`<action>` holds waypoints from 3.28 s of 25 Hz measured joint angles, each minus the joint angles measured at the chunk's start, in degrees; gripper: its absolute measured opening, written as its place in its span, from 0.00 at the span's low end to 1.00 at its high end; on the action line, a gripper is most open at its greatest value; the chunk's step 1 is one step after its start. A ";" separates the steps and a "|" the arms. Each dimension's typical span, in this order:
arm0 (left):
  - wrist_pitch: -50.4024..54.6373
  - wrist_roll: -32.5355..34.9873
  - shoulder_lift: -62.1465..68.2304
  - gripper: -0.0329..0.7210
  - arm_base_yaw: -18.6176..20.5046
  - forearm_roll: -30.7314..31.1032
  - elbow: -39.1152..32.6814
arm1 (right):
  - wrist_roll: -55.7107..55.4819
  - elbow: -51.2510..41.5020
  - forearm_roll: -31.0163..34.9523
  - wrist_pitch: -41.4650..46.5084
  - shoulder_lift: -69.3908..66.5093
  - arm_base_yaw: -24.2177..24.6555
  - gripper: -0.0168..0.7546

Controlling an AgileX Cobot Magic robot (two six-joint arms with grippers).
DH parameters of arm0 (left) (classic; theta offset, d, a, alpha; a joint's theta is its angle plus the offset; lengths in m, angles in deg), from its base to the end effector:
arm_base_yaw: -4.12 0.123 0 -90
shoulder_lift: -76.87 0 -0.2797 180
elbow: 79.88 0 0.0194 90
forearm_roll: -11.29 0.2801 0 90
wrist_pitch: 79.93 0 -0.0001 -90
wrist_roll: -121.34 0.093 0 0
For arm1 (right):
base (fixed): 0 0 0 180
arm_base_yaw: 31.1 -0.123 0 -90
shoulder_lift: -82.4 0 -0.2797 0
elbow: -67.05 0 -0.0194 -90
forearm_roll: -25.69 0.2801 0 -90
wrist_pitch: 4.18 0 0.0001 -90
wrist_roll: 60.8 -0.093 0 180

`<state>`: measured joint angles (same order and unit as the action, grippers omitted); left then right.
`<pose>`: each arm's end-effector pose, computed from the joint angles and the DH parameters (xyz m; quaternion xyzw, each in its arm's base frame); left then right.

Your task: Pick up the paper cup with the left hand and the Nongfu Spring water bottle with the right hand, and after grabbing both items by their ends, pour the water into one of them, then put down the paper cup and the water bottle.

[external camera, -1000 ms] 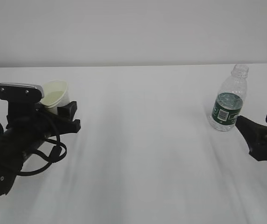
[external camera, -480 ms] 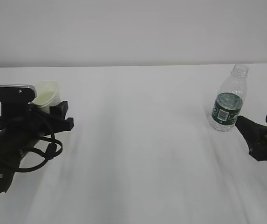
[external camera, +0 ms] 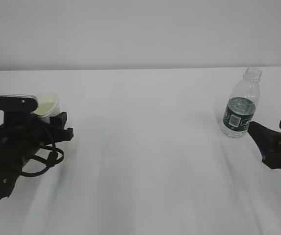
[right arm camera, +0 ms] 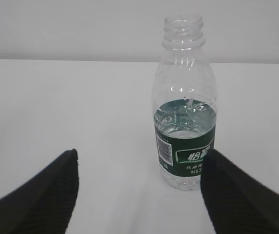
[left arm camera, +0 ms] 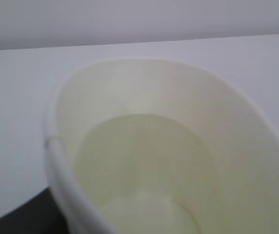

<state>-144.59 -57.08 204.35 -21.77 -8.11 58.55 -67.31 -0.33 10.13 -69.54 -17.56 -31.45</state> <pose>0.3071 -0.1180 0.0495 0.0389 0.7922 -0.0528 0.6067 0.2165 0.0240 0.1094 -0.0798 0.7753 0.0973 0.6189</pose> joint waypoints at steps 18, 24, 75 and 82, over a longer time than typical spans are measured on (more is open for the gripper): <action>-0.05 -2.46 6.90 0.62 2.03 2.39 5.77 | 0.00 0.00 -0.82 0.00 0.00 0.00 0.79; -0.05 -2.55 8.84 0.62 2.70 2.29 9.22 | 0.00 0.00 -1.09 0.00 0.00 0.00 0.79; -0.96 -2.67 7.48 0.83 2.70 3.51 5.47 | 0.00 0.00 -1.47 0.00 0.00 0.00 0.79; -0.96 -2.67 4.89 0.83 2.70 4.61 1.54 | 0.00 0.00 -1.83 0.00 0.00 0.00 0.79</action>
<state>-145.55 -59.75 209.24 -19.07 -3.50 60.08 -67.31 -0.33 8.30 -69.54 -17.56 -31.45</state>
